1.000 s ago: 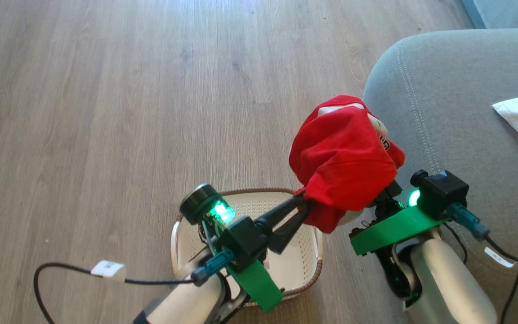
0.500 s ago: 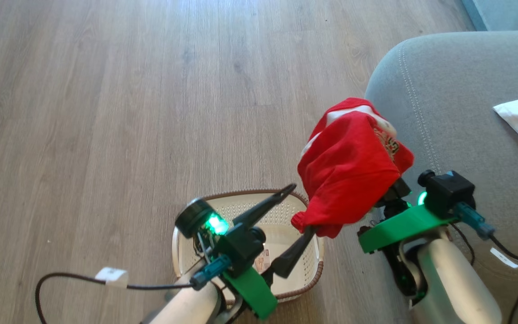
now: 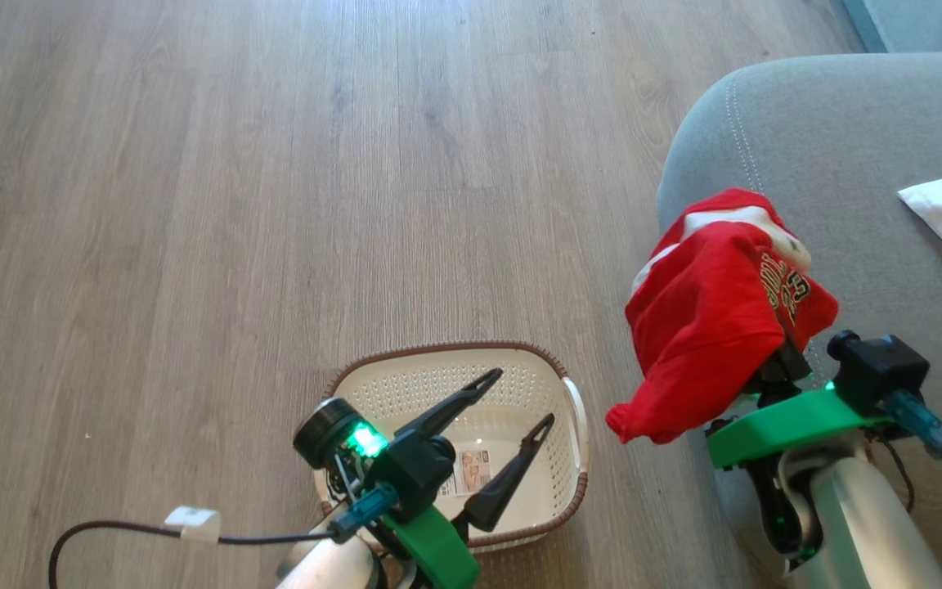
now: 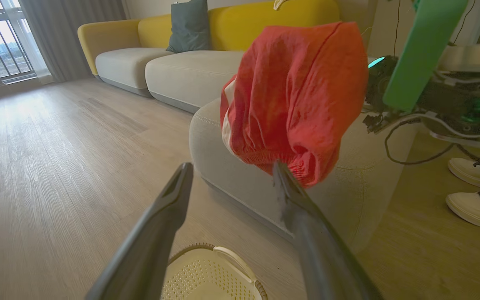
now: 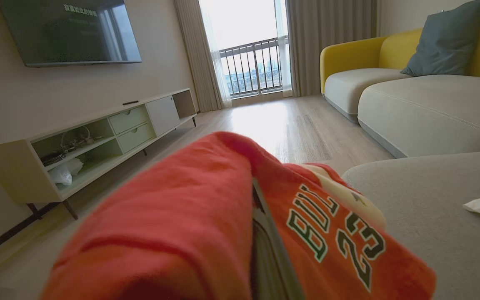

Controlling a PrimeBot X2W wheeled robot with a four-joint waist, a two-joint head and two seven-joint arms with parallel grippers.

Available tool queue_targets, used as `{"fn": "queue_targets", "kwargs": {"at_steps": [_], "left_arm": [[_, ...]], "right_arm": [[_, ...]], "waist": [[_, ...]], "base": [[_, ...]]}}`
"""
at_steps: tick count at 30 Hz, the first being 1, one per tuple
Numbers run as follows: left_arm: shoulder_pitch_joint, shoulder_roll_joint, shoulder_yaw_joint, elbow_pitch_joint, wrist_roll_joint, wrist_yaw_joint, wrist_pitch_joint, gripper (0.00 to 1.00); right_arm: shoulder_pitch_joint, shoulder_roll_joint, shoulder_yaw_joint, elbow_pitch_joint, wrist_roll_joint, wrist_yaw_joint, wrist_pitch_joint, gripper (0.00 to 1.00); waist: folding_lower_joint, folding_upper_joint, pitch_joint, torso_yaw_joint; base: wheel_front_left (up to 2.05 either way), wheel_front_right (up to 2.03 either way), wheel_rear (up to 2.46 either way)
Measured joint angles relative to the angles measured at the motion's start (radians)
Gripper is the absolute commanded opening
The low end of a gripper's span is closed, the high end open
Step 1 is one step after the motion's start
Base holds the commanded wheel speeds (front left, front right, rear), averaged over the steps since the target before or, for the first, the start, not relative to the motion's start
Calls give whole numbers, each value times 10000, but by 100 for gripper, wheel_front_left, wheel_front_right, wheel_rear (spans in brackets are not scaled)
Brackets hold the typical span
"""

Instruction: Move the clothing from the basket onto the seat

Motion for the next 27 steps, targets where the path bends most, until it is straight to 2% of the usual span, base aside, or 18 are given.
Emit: {"fn": "queue_targets", "kwargs": {"at_steps": [12, 27], "left_arm": [[407, -109, 295, 130, 0, 0, 2, 100], [424, -165, 562, 211, 88, 0, 2, 100]], "right_arm": [[177, 31, -428, 184, -27, 0, 0, 0], [353, 52, -493, 253, 19, 0, 0, 0]], "waist": [[0, 0, -52, -27], [0, 0, -38, -205]], "base": [[0, 0, 0], [0, 0, 0]]}}
